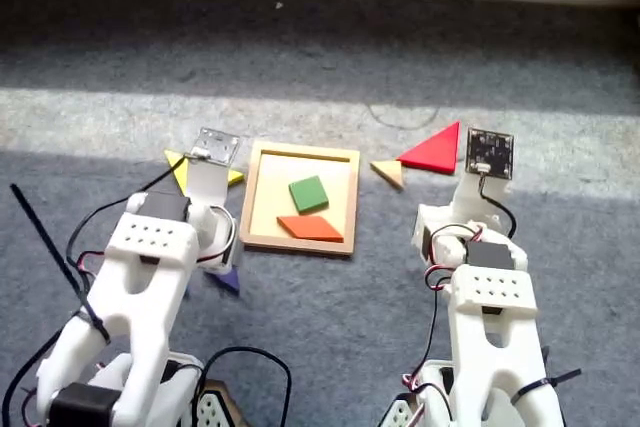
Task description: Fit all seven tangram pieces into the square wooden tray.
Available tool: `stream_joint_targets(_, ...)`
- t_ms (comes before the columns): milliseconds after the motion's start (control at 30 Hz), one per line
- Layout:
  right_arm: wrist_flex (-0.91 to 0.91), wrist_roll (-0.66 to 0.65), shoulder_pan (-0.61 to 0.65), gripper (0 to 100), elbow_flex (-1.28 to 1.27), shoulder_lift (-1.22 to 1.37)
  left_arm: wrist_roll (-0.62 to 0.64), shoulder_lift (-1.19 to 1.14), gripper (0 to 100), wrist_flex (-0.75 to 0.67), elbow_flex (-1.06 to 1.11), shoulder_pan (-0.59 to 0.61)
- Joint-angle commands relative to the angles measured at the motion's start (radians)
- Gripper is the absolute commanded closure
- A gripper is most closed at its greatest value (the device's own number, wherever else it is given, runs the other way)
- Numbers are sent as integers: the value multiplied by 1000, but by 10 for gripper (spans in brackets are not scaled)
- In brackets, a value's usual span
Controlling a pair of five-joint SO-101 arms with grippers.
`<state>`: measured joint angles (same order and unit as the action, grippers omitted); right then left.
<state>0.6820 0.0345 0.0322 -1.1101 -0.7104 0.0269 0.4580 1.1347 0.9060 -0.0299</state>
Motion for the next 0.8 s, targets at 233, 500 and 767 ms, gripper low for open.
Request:
stream_joint_targets(233,-19,-20,-13,847,5,-27,-12,102,829,-29,-44,-27)
stream_joint_targets(500,-19,-20,-13,847,5,-27,-5,102,702,-35,54,-5)
stream_joint_targets(767,-19,-20,-13,847,5,-27,-6,101,702,-87,111,90)
